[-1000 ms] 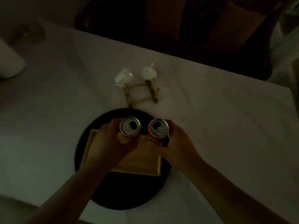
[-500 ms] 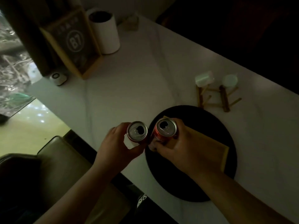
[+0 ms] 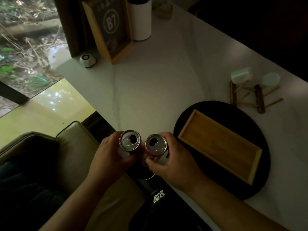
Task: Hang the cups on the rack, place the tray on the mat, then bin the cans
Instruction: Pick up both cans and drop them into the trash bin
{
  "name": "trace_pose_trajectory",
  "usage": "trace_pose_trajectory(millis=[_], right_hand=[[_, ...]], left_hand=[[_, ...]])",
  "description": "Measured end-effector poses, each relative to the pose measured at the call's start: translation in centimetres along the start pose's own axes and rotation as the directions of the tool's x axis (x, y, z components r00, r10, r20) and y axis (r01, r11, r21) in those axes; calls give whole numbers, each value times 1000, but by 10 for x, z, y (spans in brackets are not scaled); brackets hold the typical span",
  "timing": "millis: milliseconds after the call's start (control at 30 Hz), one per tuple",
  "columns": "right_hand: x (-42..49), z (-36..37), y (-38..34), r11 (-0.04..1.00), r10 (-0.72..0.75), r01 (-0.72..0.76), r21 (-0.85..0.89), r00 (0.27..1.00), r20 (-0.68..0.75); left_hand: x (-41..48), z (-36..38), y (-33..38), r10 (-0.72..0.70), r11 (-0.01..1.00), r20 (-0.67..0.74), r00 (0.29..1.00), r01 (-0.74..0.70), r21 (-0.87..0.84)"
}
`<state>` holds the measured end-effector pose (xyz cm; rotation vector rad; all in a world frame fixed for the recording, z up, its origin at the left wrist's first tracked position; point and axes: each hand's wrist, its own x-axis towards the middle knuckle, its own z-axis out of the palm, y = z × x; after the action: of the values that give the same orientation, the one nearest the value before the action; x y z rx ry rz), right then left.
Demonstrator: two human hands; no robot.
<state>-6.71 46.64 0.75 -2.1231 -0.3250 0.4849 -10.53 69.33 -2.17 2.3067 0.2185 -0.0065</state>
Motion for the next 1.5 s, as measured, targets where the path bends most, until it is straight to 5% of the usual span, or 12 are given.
trace_pose_trajectory(millis=[333,767,1000,1333,1500], right_hand=[[-18,56,-6,999,-24,26,-26,998,65],[-50,129,40,961,215,-181,-211,965,151],[-49,166,92,878,477,-475,-48,878,29],[-15,183,106,834,547,-551,36,815,-193],[-13,185,106,799,599,-600,38,800,36]], left_hand=[[-38,-12,-53,-14,994,-112,994,2,-110],[-61,17,-130,-89,995,38,995,88,48],[-54,56,-153,-128,992,155,980,125,27],[-29,87,-157,-116,992,197,973,104,71],[-31,85,-163,-292,939,309,905,210,274]])
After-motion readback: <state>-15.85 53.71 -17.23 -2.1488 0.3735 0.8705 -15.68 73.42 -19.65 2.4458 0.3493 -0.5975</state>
